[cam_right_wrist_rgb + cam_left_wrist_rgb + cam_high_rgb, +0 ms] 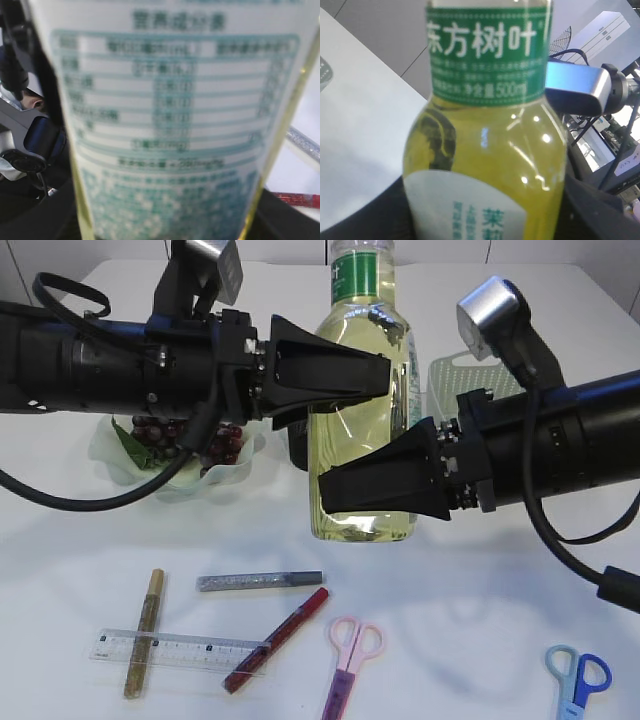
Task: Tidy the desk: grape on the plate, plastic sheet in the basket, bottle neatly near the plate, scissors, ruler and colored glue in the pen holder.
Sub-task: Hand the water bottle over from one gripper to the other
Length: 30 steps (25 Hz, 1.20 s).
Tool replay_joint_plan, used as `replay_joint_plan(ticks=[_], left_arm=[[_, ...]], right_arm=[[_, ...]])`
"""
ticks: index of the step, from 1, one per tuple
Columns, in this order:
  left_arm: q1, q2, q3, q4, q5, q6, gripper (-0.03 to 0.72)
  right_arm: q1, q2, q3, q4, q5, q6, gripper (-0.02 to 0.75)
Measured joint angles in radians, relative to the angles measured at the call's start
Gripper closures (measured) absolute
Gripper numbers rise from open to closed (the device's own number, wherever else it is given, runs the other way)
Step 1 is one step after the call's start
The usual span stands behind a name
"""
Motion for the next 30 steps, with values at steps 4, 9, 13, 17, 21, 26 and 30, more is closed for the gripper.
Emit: replay_joint_plan(ticks=[4,9,13,17,21,26,30], left_arm=[[0.0,0.0,0.0,0.0,0.0,0.0,0.241],[0.0,0.0,0.0,0.0,0.0,0.0,0.241],[-0.001,0.0,0.0,-0.002,0.0,0.0,0.26],[-0.011,0.0,0.0,0.011,0.0,0.008,0.278],[-0.021,0.0,0.0,0.017,0.002,0.008,0.28],[-0.004,-0.006,0.0,0.019,0.009,-0.001,0.28],[0.015,-0.018,0.0,0.019,0.018,-0.023,0.28]], right_arm=[[0.0,0.0,0.0,0.0,0.0,0.0,0.266],[0.0,0.0,0.0,0.0,0.0,-0.002,0.263],[0.0,0.0,0.0,0.0,0.0,-0.002,0.211],[0.004,0.0,0.0,-0.014,0.0,-0.002,0.136],[0.008,0.0,0.0,0.0,0.004,-0.005,0.13],[0.01,0.0,0.0,0.019,0.008,-0.01,0.132],[0.011,0.0,-0.005,0.05,0.012,-0.012,0.132]])
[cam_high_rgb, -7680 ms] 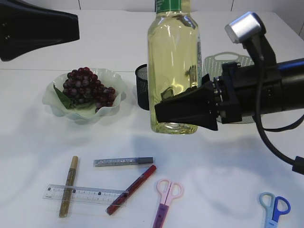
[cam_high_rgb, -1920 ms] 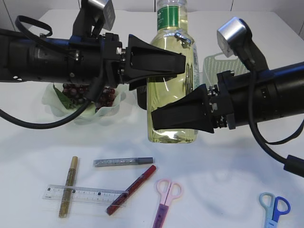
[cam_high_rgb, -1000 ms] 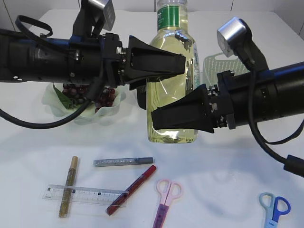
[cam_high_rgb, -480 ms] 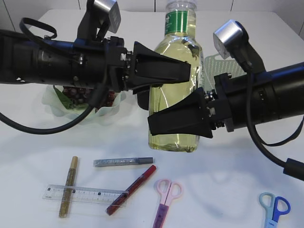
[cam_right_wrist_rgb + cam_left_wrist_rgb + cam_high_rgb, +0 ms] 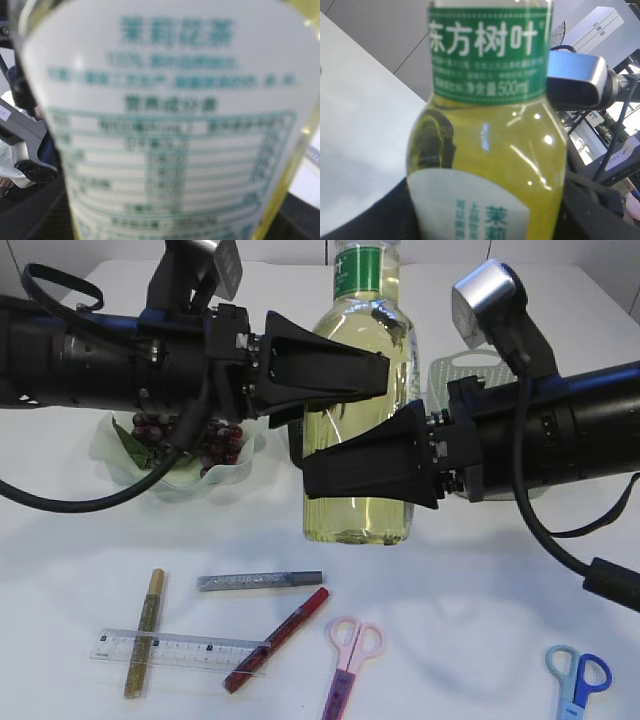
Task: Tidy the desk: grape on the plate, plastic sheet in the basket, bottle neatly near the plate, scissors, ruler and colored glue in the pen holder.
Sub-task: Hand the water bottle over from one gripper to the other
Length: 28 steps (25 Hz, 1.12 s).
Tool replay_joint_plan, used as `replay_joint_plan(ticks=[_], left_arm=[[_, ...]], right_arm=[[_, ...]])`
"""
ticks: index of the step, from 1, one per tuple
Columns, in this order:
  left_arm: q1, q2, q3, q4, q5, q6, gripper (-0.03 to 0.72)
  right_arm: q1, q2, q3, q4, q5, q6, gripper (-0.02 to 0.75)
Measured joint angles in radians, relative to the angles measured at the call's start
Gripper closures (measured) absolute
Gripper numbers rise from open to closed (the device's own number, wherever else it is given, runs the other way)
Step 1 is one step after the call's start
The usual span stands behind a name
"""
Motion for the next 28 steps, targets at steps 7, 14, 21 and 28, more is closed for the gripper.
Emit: replay_joint_plan(ticks=[7,14,21,28], left_arm=[[0.007,-0.008,0.0,0.013,0.0,-0.022,0.28],[0.01,-0.012,0.0,0.017,0.002,-0.022,0.28],[0.022,-0.012,0.0,0.046,-0.02,-0.022,0.28],[0.05,-0.03,0.0,0.055,-0.022,-0.03,0.28]], right_arm=[[0.002,0.0,-0.002,0.008,0.004,0.004,0.132],[0.002,0.0,-0.002,0.011,0.004,-0.027,0.134],[0.003,0.0,-0.002,0.011,-0.034,0.006,0.076],[0.003,0.0,-0.002,0.012,-0.033,0.009,0.067]])
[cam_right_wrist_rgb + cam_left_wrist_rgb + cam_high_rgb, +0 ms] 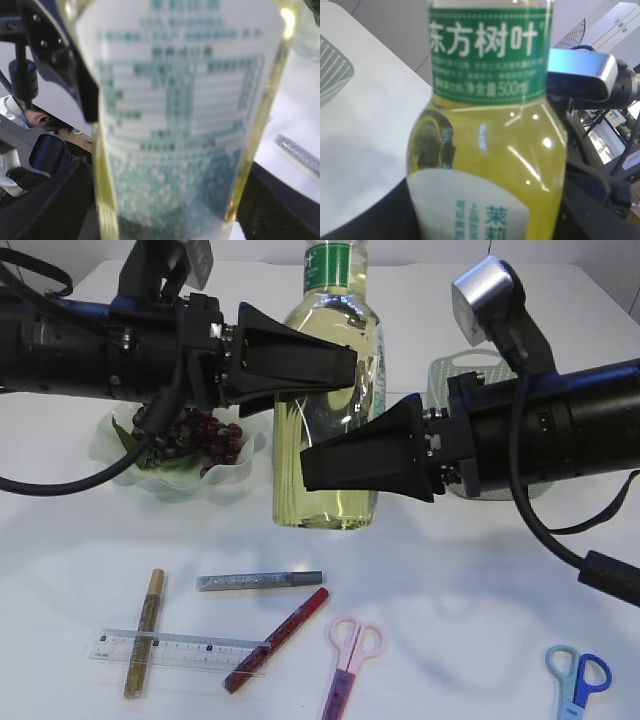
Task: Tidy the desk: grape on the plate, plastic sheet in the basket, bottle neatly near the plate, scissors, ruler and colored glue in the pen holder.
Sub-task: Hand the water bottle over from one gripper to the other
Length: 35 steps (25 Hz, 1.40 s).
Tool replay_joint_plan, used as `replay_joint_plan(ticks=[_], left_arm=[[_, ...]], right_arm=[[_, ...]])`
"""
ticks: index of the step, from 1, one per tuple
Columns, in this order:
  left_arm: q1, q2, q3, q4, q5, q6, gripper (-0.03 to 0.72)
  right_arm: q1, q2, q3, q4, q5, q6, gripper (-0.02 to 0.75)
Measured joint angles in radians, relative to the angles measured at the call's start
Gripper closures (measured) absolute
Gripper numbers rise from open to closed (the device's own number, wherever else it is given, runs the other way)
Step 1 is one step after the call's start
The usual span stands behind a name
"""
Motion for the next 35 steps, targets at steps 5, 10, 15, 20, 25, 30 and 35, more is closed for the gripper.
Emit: replay_joint_plan(ticks=[5,10,15,20,25,30,35], left_arm=[[0.005,-0.012,0.0,0.017,-0.008,-0.019,0.28],[0.008,-0.023,0.0,0.041,-0.023,-0.03,0.28],[0.035,-0.033,0.0,0.061,-0.025,-0.041,0.28],[0.047,-0.035,0.0,0.067,-0.03,-0.044,0.281],[0.047,-0.037,0.0,0.07,-0.03,-0.046,0.281],[0.047,-0.037,0.0,0.074,-0.03,-0.048,0.281],[0.047,-0.037,0.0,0.084,-0.032,-0.048,0.281]], right_arm=[[0.0,0.0,0.0,-0.009,0.0,0.014,0.066],[0.0,0.0,0.0,-0.035,0.0,0.03,0.067],[0.0,0.0,0.0,-0.043,-0.001,0.048,0.067],[0.0,0.0,0.0,-0.048,-0.016,0.076,0.067],[0.0,0.0,0.0,-0.078,-0.024,0.084,0.103],[0.0,0.0,0.0,-0.103,-0.024,0.089,0.19],[0.0,0.0,-0.017,-0.233,-0.032,0.168,0.224]])
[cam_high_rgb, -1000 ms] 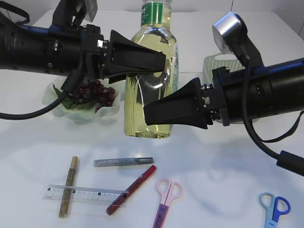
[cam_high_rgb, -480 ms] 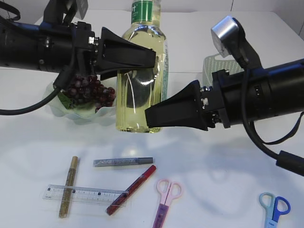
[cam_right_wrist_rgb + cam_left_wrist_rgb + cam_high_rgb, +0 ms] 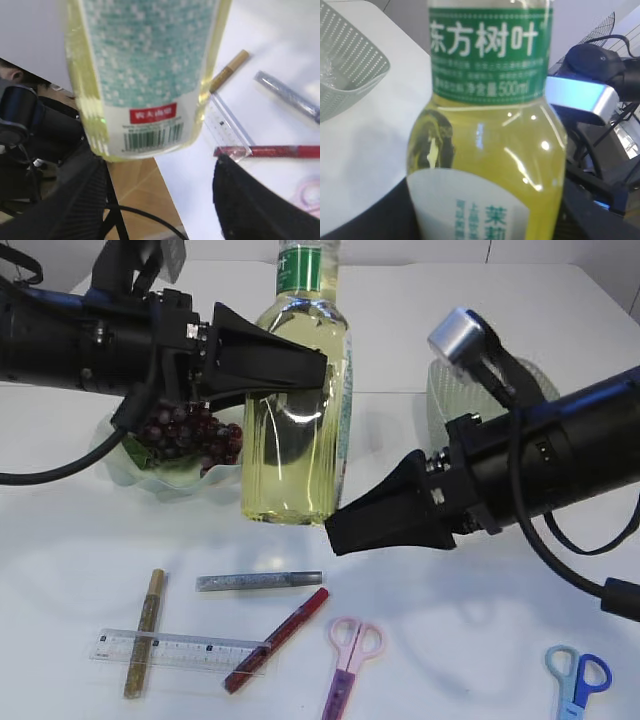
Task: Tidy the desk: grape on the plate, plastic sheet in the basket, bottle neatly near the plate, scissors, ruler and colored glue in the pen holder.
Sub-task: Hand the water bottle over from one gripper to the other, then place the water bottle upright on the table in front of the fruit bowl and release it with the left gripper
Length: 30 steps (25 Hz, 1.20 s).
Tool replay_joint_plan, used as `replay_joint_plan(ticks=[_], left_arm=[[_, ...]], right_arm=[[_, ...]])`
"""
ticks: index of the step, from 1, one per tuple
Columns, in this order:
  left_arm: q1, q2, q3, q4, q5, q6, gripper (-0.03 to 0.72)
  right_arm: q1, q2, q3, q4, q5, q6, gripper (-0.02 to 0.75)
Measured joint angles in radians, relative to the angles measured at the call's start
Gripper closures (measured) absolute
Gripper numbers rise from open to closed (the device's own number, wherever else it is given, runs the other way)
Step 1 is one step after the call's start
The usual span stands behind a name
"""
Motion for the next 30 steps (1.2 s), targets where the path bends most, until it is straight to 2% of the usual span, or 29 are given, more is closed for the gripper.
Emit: replay_joint_plan(ticks=[7,18,25,27,30], left_arm=[[0.0,-0.007,0.0,0.004,-0.002,-0.002,0.281],[0.0,-0.013,0.0,0.023,0.0,-0.003,0.281],[0.0,-0.017,0.0,0.069,0.0,-0.003,0.281],[0.0,-0.017,-0.007,0.114,0.002,-0.006,0.281],[0.0,-0.017,-0.025,0.168,0.0,-0.017,0.281]], right_arm=[[0.0,0.0,-0.063,-0.267,-0.043,0.252,0.227],[0.0,0.0,-0.198,-0.94,-0.025,0.979,0.227],[0.0,0.0,-0.263,-1.37,0.112,1.409,0.227],[0.0,0.0,-0.282,-1.44,0.152,1.453,0.227],[0.0,0.0,-0.306,-1.47,0.168,1.462,0.227]])
